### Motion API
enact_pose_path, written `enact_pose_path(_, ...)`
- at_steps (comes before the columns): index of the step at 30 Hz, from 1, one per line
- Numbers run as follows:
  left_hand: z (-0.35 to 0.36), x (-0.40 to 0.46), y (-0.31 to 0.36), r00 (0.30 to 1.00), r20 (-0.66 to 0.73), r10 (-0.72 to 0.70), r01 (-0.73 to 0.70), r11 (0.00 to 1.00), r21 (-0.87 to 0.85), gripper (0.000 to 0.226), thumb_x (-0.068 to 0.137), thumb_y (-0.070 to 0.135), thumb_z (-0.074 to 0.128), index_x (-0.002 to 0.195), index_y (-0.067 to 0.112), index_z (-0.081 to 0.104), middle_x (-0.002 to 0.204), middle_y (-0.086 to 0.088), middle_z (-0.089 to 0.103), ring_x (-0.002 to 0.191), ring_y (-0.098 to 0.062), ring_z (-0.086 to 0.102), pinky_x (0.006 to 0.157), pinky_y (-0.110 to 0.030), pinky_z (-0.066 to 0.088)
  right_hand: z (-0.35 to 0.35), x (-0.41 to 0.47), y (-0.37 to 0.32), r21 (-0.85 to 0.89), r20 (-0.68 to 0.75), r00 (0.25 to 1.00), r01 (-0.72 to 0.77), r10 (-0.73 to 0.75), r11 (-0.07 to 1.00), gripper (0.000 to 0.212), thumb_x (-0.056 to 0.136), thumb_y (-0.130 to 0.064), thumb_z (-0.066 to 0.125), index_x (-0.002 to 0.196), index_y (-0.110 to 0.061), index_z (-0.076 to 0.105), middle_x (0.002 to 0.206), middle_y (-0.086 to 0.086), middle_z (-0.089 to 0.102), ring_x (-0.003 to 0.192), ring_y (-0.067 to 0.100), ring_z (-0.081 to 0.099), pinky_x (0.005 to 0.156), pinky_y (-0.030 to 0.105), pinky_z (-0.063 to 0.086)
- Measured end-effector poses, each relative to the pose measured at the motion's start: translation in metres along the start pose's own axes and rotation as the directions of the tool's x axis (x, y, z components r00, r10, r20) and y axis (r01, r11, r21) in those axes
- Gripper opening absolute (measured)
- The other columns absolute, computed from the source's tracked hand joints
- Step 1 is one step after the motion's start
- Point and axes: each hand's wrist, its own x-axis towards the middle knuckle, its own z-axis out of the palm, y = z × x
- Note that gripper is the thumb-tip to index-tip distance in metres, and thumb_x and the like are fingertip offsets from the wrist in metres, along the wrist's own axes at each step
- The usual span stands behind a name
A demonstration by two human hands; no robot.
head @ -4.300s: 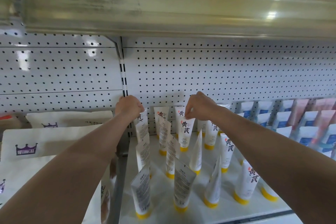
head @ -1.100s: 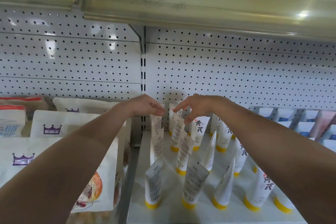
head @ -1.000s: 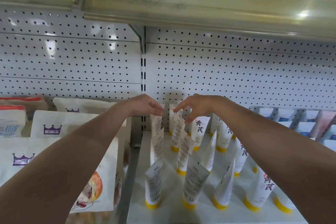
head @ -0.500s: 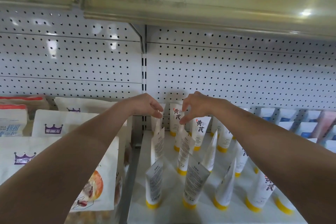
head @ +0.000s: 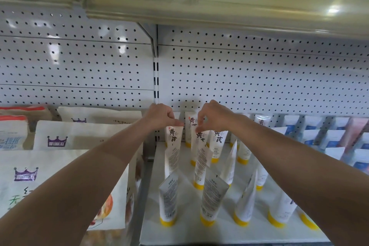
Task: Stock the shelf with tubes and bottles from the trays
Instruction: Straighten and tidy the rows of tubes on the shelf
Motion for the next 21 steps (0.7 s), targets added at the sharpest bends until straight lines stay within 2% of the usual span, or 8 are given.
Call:
enact_pose_path(1,0.002,-0.001,-0.001,1.000,-0.025,0.007,-0.007,1.000,-0.023,0.053,0.074,0.055,0.078,0.086,0.004,0.071,0.071,0.007,0.065,0.070,-0.006,0.054,0.083,-0.029,0.048,0.002,0.001,0.000,0.004,-0.001,1.000,0.010,-0.010,1.000,0.033,0.080,-0.054,0.076,0.098,-0.027,0.073,0.113,-0.001,0.057,0.119,0.017,0.041,0.096,0.041,0.047)
enact_pose_path(3,0.004,-0.003,-0.003,0.998,-0.051,0.034,-0.037,0.998,-0.055,0.051,0.075,0.051,0.079,0.080,0.001,0.067,0.067,0.002,0.066,0.058,-0.008,0.051,0.060,-0.018,0.039,0.004,0.001,-0.001,0.011,-0.006,1.000,0.016,-0.016,1.000,0.029,0.081,-0.051,0.077,0.098,-0.028,0.073,0.115,-0.003,0.057,0.120,0.016,0.040,0.095,0.040,0.046)
enact_pose_path(4,0.004,-0.003,-0.004,0.996,-0.062,0.058,-0.061,0.997,-0.049,0.051,0.076,0.049,0.079,0.077,0.000,0.066,0.064,0.001,0.065,0.056,-0.009,0.051,0.060,-0.017,0.037,0.005,0.001,-0.001,0.017,-0.014,1.000,0.016,-0.016,1.000,0.028,0.081,-0.050,0.077,0.098,-0.027,0.073,0.115,-0.004,0.057,0.119,0.016,0.040,0.094,0.039,0.046)
enact_pose_path(8,0.004,-0.002,-0.005,0.986,-0.081,0.147,-0.143,0.988,0.060,0.050,0.078,0.051,0.077,0.067,0.004,0.065,0.055,0.011,0.060,0.057,-0.010,0.058,0.087,-0.025,0.044,0.007,0.003,0.001,0.066,-0.031,0.999,0.013,-0.011,0.998,0.023,0.078,-0.049,0.081,0.089,-0.030,0.073,0.104,-0.011,0.051,0.116,0.012,0.040,0.093,0.038,0.046)
enact_pose_path(13,0.006,-0.003,-0.006,0.985,-0.097,0.143,-0.138,0.989,0.061,0.051,0.081,0.052,0.074,0.062,0.006,0.063,0.052,0.010,0.058,0.050,-0.009,0.055,0.077,-0.024,0.048,0.009,0.005,0.003,0.085,-0.024,1.000,0.004,-0.002,0.996,0.021,0.079,-0.049,0.080,0.090,-0.032,0.073,0.107,-0.010,0.051,0.109,0.008,0.035,0.095,0.037,0.045)
enact_pose_path(15,0.005,-0.004,-0.004,0.989,-0.064,0.136,-0.134,0.990,0.032,0.051,0.079,0.056,0.074,0.068,0.006,0.067,0.059,0.008,0.065,0.056,-0.011,0.060,0.078,-0.023,0.046,0.009,0.005,0.004,0.109,-0.019,1.000,-0.011,0.013,0.994,0.016,0.078,-0.050,0.080,0.082,-0.039,0.069,0.113,-0.007,0.053,0.110,0.009,0.039,0.093,0.037,0.046)
enact_pose_path(18,-0.003,-0.006,0.002,0.995,0.047,0.083,-0.084,0.996,0.018,0.038,0.072,0.051,0.081,0.081,0.015,0.074,0.078,0.009,0.072,0.073,-0.007,0.065,0.067,-0.021,0.048,0.011,0.006,0.007,0.147,-0.016,0.999,-0.040,0.043,0.988,0.019,0.076,-0.051,0.081,0.072,-0.044,0.064,0.116,-0.002,0.055,0.107,0.014,0.050,0.089,0.037,0.049)
enact_pose_path(21,-0.005,-0.006,0.002,0.995,0.085,0.051,-0.055,0.998,0.043,0.025,0.072,0.039,0.086,0.083,0.020,0.074,0.078,0.014,0.067,0.074,-0.001,0.061,0.062,-0.019,0.043,0.012,0.006,0.010,0.165,-0.025,0.999,-0.044,0.048,0.985,0.019,0.076,-0.049,0.082,0.072,-0.042,0.065,0.114,-0.002,0.056,0.105,0.017,0.053,0.088,0.036,0.049)
